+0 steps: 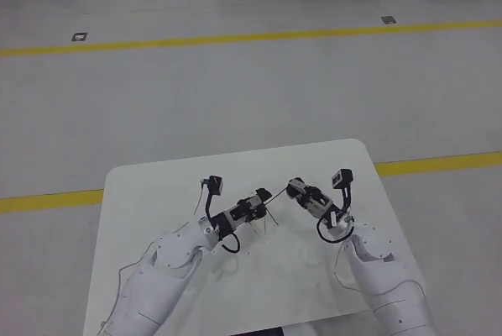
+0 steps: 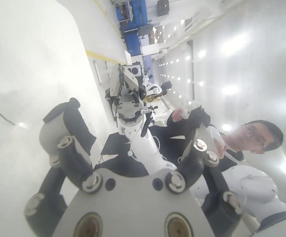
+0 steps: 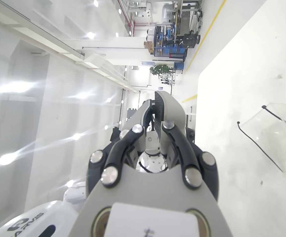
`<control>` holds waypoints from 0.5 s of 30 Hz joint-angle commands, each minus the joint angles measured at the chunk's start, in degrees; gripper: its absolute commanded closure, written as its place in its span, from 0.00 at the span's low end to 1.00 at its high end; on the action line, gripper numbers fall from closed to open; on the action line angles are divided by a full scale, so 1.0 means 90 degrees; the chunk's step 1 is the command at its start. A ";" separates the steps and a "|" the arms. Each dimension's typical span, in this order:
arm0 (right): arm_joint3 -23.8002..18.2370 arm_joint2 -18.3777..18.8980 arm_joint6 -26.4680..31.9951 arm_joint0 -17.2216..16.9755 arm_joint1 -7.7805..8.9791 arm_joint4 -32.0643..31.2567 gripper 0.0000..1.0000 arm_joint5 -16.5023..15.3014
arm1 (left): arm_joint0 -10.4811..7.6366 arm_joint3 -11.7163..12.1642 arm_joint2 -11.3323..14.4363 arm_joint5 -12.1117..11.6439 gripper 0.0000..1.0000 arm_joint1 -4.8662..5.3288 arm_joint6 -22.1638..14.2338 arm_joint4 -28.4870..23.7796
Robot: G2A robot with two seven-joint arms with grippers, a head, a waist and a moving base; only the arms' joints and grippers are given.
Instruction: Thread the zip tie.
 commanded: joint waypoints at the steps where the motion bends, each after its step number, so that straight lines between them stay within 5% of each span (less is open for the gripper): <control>1: -0.0088 0.0029 -0.0080 -0.0030 -0.0048 -0.0004 1.00 0.0000 | -0.0034 -0.0001 0.0065 0.0016 0.00 -0.0025 0.0182 -0.0048; 15: -0.0166 -0.0078 -0.0435 -0.0049 -0.0086 -0.0246 1.00 0.0000 | -0.0065 -0.0017 0.0307 0.0122 0.00 -0.0071 0.0513 -0.0170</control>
